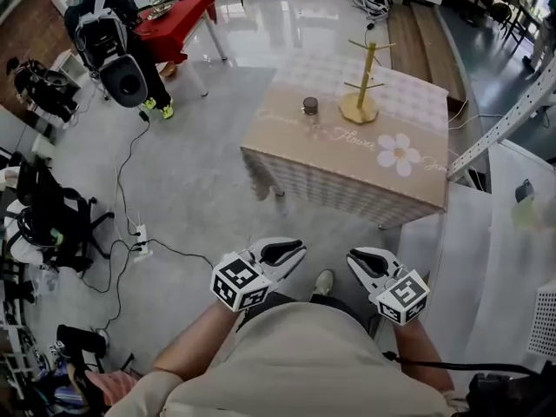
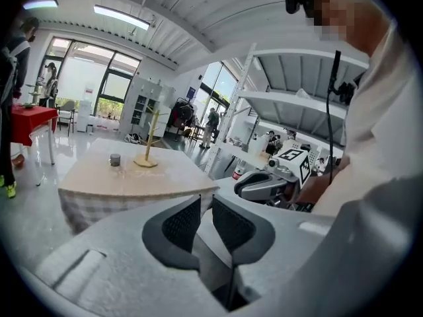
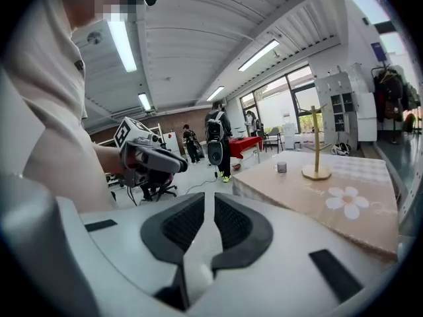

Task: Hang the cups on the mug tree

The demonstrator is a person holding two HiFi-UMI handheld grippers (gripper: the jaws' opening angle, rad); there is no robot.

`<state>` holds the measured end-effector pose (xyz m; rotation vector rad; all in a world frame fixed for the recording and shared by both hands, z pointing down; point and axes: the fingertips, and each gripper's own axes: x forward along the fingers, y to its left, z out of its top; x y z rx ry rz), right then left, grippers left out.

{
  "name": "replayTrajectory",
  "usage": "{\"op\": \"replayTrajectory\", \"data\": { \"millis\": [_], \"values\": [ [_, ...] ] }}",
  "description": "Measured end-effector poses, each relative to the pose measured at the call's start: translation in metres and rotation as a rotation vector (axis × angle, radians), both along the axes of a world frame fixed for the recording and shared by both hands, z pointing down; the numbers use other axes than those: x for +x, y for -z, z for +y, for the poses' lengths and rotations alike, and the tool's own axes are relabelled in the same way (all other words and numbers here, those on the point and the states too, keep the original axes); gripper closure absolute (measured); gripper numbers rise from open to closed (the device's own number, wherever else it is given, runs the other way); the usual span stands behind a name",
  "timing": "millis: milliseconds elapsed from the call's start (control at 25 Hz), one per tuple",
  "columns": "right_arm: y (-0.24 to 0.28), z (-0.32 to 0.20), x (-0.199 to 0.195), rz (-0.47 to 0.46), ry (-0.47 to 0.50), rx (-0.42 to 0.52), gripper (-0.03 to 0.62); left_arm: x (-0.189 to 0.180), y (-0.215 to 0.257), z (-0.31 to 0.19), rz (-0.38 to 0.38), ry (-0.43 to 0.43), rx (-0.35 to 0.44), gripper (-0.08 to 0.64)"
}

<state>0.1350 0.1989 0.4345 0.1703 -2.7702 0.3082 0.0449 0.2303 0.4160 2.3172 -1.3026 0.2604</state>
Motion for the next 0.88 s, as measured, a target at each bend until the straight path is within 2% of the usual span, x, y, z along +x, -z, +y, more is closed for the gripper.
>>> {"op": "replayTrajectory", "data": {
  "millis": [80,200,440,680,880],
  "values": [
    [-0.004,-0.019,0.005,-0.004,-0.017,-0.006,0.495,-0.004,-0.002,-0.024,-0.019,0.008,-0.004,0.515],
    [-0.013,-0.040,0.016,0.002,-0.050,-0.006,0.459,-0.010,-0.007,-0.053,-0.055,0.011,-0.011,0.501],
    [-0.024,-0.087,0.029,-0.014,-0.115,-0.020,0.459,-0.039,-0.021,-0.123,-0.123,0.019,-0.006,0.466],
    [-0.015,-0.136,0.023,0.025,-0.251,-0.017,0.456,-0.105,-0.020,-0.210,-0.176,-0.020,-0.001,0.443],
    [-0.010,-0.188,0.007,0.027,-0.376,-0.041,0.456,-0.156,-0.039,-0.291,-0.245,-0.072,-0.038,0.433]
  ]
}}
